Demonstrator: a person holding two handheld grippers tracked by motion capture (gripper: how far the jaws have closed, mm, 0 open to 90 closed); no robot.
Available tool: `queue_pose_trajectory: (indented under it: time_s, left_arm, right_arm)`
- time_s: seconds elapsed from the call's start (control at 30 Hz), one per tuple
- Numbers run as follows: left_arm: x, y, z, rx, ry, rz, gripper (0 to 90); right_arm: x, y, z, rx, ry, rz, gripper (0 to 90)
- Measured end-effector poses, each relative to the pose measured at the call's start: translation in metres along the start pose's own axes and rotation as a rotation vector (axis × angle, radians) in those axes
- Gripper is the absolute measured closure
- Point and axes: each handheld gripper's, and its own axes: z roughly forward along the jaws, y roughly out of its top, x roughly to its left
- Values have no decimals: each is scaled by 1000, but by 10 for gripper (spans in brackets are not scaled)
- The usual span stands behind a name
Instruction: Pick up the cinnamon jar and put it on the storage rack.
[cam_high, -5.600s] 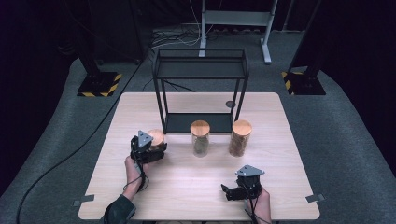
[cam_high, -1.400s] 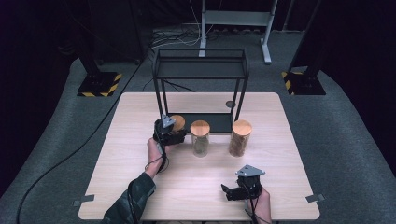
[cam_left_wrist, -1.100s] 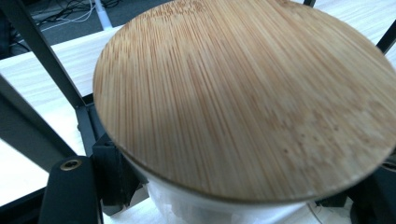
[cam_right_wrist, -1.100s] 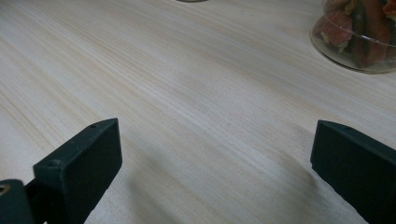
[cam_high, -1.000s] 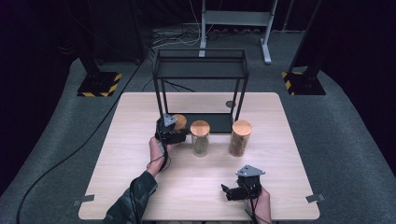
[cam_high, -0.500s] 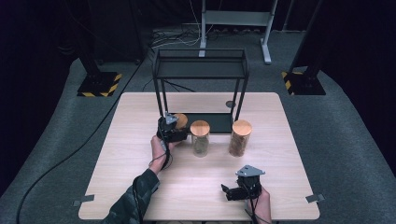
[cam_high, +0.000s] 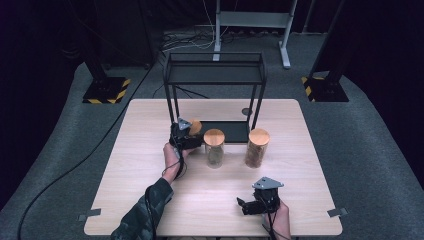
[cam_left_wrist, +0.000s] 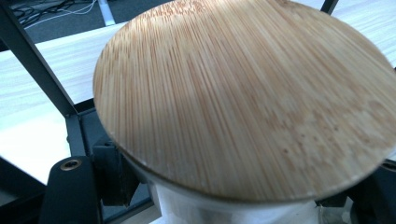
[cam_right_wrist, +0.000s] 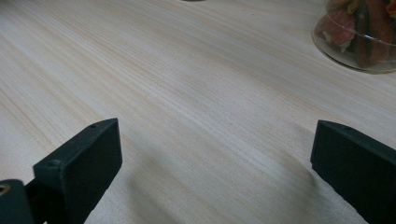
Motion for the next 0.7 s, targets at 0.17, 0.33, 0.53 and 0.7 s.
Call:
queue_pose_trajectory:
  time_s: [0.17,0.33,0.53,0.7]
  left_arm:
    - [0,2,3,2,4,-3,256]
    - [1,2,4,-3,8,-11,256]
    - [-3,2,5,-7,6,-14,256]
    - [-6,3,7,-6,5,-15,256]
  right_arm:
    - [0,0,0,-1,0,0,13]
    - [0,0,0,-1,0,0,12]
    - [0,0,0,-2,0,0,13]
    - [0,0,0,-4,0,0,13]
